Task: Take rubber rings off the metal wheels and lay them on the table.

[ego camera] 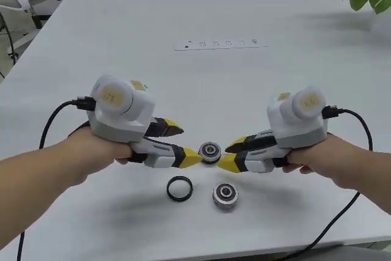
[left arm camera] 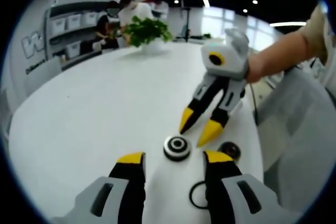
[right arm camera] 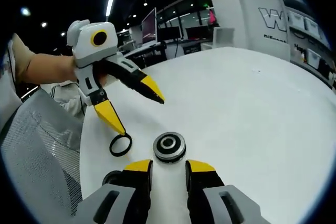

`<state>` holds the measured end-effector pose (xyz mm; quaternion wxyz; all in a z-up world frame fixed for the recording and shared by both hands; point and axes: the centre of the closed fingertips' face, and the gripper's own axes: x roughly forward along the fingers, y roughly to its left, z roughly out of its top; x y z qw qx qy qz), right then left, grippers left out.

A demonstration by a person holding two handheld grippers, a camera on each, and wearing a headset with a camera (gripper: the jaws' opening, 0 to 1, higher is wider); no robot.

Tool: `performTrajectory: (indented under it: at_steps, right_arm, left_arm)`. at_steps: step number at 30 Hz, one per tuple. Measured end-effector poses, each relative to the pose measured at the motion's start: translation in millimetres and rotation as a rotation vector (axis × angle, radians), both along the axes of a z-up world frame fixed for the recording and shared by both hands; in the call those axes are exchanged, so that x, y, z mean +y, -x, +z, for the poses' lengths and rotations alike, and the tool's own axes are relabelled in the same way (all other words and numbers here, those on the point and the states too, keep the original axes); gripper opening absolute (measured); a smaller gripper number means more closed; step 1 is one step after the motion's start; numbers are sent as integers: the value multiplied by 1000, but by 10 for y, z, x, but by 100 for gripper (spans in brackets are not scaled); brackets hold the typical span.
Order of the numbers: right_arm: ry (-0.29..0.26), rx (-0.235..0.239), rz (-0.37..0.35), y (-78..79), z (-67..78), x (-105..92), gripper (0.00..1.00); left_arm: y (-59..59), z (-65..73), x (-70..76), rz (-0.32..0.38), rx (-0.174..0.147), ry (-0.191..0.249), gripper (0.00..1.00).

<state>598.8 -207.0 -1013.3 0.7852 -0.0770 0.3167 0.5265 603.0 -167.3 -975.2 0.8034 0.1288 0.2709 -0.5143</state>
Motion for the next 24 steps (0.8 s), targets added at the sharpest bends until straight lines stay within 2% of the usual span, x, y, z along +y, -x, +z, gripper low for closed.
performTrajectory:
  at_steps: [3, 24]
  right_arm:
    - [3, -12, 3, 3, 7, 8, 22]
    - [11, -70, -6, -43, -43, 77, 20]
  left_arm:
    - [-1, 0, -37, -3, -5, 5, 42]
    - [-10, -185, -228, -41, 16, -18, 33]
